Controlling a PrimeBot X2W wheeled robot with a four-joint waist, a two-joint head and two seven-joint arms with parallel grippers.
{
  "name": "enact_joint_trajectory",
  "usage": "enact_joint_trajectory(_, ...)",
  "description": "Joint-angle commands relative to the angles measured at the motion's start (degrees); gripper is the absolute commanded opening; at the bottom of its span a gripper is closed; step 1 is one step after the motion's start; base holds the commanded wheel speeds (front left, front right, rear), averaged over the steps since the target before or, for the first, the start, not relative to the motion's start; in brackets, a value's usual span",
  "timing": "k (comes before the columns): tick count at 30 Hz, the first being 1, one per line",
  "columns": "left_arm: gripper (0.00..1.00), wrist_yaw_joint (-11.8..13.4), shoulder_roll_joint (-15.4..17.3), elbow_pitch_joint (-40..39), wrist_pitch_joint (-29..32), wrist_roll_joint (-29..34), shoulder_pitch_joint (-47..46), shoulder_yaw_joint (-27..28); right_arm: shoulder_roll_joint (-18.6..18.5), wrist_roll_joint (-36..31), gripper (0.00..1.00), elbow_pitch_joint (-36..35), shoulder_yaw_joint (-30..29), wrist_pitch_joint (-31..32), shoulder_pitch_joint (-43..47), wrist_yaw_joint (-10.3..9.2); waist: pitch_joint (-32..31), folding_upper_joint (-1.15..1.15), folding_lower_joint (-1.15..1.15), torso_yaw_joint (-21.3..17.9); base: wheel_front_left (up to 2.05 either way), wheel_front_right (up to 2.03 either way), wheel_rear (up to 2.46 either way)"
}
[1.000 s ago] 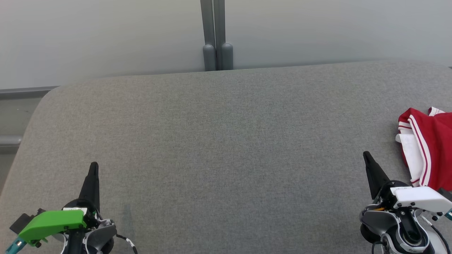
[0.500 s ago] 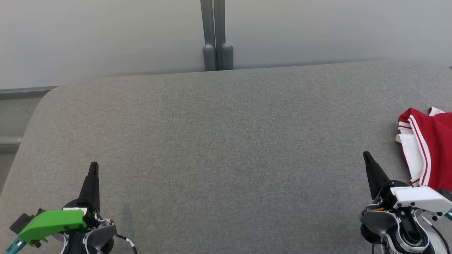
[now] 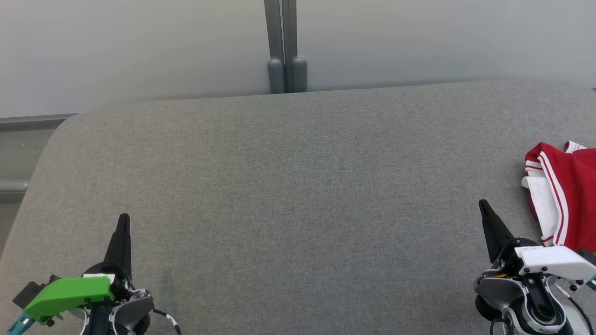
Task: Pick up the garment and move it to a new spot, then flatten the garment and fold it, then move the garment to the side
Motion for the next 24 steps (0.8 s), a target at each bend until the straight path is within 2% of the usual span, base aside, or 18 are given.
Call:
enact_joint_trajectory(1, 0.00, -0.3, 0.3, -0.1, 0.2, 0.0, -0.7, 0.1, -0.2, 0.4, 0.00, -0.3, -0.1, 0.2, 0.5, 0.04, 0.0, 0.00, 0.00, 0.0, 0.00, 0.00, 0.00)
enact_joint_trajectory(24, 0.00, -0.3, 0.3, -0.1, 0.2, 0.0, -0.6, 0.1, -0.2, 0.4, 0.00, -0.3, -0.1, 0.2, 0.5, 0.04, 0.0, 0.00, 0.00, 0.0, 0.00, 0.00, 0.00)
